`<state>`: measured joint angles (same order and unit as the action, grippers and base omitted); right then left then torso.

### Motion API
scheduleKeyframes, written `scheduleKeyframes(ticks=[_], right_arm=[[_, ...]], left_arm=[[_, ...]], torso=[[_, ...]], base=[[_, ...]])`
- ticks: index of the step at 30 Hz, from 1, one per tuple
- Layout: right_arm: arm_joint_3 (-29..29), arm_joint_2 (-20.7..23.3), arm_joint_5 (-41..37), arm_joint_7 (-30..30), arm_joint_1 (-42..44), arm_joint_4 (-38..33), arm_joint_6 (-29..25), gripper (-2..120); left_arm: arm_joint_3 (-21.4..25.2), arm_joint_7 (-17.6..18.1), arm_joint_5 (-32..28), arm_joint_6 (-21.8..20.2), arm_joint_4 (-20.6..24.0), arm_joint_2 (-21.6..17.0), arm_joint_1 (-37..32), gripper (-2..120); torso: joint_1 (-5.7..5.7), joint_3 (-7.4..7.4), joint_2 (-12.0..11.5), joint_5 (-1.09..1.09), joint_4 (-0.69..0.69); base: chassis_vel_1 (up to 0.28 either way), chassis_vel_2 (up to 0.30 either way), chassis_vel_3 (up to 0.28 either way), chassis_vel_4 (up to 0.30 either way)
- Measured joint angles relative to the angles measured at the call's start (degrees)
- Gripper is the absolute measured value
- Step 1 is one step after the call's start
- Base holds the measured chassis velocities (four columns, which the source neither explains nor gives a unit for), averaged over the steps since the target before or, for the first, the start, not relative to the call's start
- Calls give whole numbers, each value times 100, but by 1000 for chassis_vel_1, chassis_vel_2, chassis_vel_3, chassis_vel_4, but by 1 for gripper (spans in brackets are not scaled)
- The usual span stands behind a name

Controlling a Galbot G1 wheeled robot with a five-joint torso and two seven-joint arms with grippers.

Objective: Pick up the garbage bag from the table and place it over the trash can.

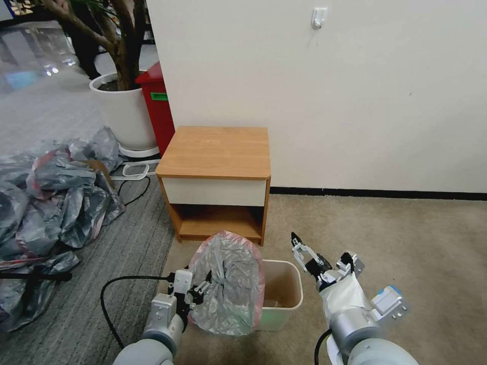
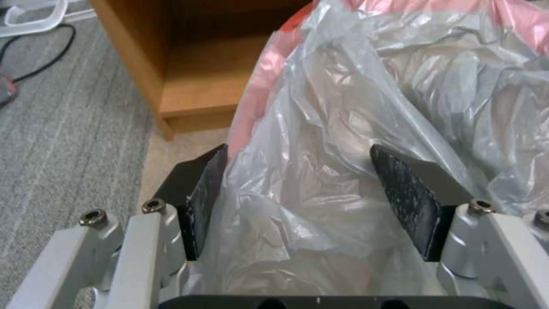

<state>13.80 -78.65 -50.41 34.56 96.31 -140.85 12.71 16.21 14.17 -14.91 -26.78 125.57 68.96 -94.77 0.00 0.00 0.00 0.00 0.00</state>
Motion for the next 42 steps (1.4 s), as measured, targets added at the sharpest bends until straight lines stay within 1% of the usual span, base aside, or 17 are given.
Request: scheduleKeyframes(ticks=[6,17,32,41,42], right_arm=[[-29,-24,126,8,41,16,-84,100],[-53,-71,303,1,66,18,-98,100],[-9,-83,454,-13,75,-9,-145,100],[-16,-90,486,-14,95,-8,-167,100],[-19,-90,487,-14,97,-6,-170,100]], left_arm=[[-91,-2,16,-1,-122,20,110,63],[-250,-7,27,-1,-253,41,240,62],[-442,-9,24,-2,-555,63,444,61],[-500,-9,18,-3,-681,103,487,54],[-513,-6,17,-4,-707,115,491,48]], torso=[[0,0,0,0,0],[0,0,0,0,0],[0,0,0,0,0],[0,0,0,0,1],[0,0,0,0,0]], base=[[0,0,0,0],[0,0,0,0],[0,0,0,0],[0,0,0,0],[0,0,0,0]])
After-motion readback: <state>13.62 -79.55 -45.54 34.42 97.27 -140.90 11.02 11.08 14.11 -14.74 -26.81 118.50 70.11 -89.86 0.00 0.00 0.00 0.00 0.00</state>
